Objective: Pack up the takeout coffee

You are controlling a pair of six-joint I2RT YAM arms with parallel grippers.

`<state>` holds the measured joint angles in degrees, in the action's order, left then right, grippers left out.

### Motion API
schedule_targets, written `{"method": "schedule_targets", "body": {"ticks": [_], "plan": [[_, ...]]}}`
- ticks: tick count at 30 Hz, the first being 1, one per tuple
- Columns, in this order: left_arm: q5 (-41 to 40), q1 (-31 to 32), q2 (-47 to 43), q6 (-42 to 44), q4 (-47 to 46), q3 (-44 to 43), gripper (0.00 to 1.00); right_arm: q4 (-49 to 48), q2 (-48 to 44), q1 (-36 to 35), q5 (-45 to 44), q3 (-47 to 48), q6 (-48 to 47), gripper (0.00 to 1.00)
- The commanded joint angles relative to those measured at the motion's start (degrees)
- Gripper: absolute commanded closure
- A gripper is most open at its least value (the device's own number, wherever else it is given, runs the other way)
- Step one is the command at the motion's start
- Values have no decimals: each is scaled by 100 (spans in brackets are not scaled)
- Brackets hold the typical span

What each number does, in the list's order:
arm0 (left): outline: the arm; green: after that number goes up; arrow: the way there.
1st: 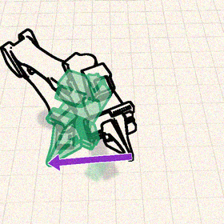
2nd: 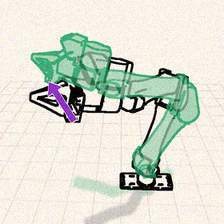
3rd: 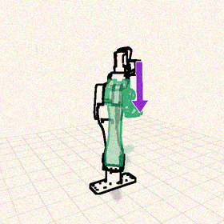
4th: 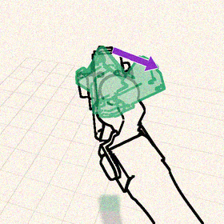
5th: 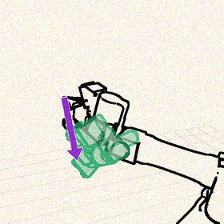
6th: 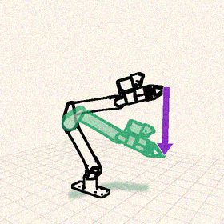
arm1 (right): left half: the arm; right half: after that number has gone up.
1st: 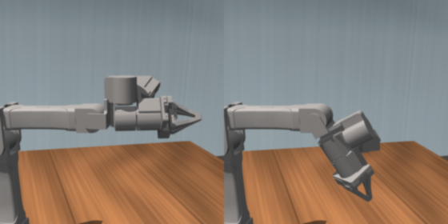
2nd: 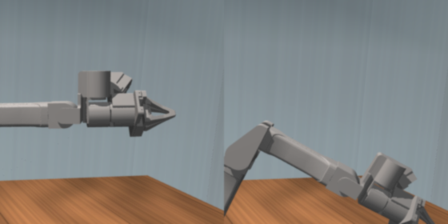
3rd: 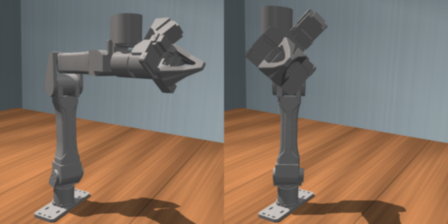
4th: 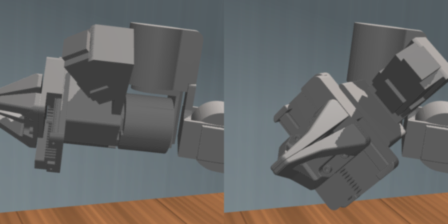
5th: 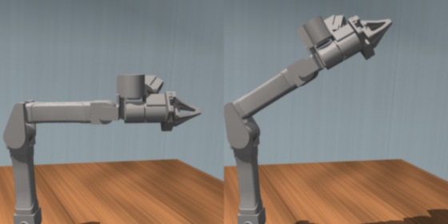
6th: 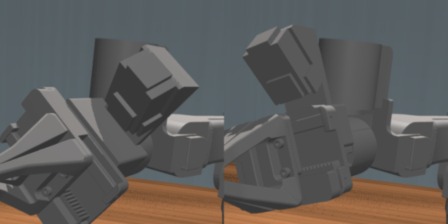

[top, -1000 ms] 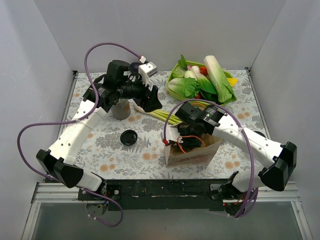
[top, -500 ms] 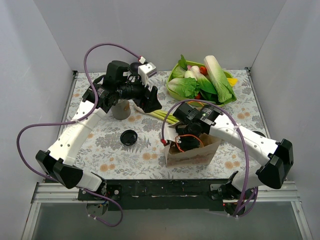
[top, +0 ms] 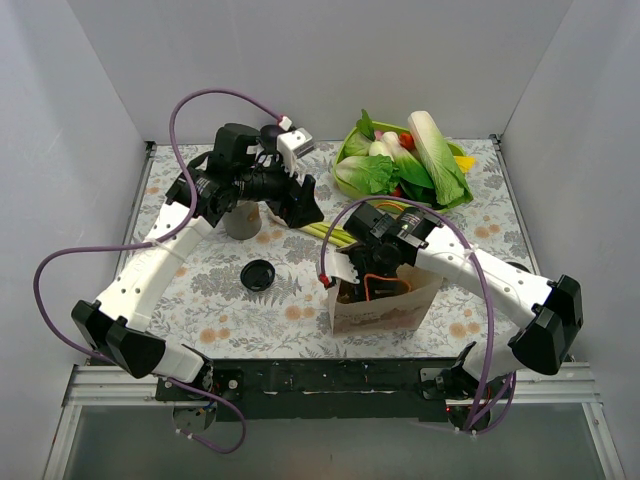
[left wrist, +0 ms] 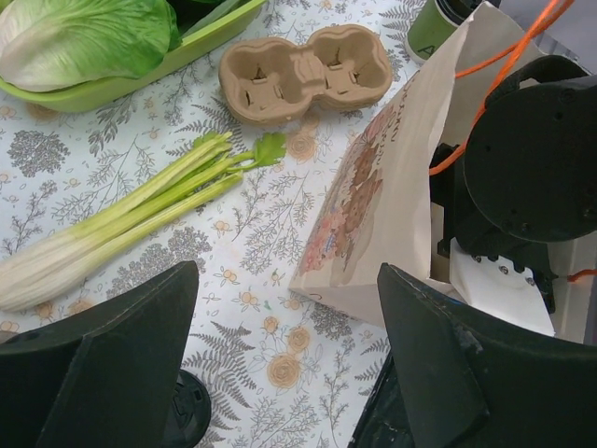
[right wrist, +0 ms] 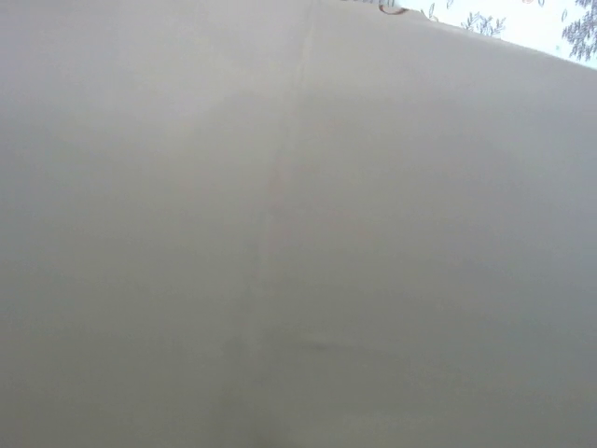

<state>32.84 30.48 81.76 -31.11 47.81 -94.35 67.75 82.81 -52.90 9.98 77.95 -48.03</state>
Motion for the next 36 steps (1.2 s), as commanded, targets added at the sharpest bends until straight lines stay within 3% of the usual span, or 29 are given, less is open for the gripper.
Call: {"method": "schedule_targets", "body": {"ticks": [1,6,15,20,23,30,36], "plan": [[267,-7,-266,53,-9,48,22,151,-194,-9,-92,282,189,11],[538,-7,-274,193,18,74,22,361,-159,-9,-198,658,346,5],[1548,-7,-108,-140,-948,566,23,714,-431,-9,48,2004,839,2],[2471,2,419,-535,-1160,338,24,679,-887,-1,39,2136,559,2],[2543,107,710,-659,-1178,241,25,303,-1256,61,-224,2119,820,2],[2086,380,1105,394,-98,-136,27,-1499,-2374,1474,276,1240,1506,2],[1674,503,957,747,299,-391,28,-1124,-2146,2495,953,1872,2009,2]]}}
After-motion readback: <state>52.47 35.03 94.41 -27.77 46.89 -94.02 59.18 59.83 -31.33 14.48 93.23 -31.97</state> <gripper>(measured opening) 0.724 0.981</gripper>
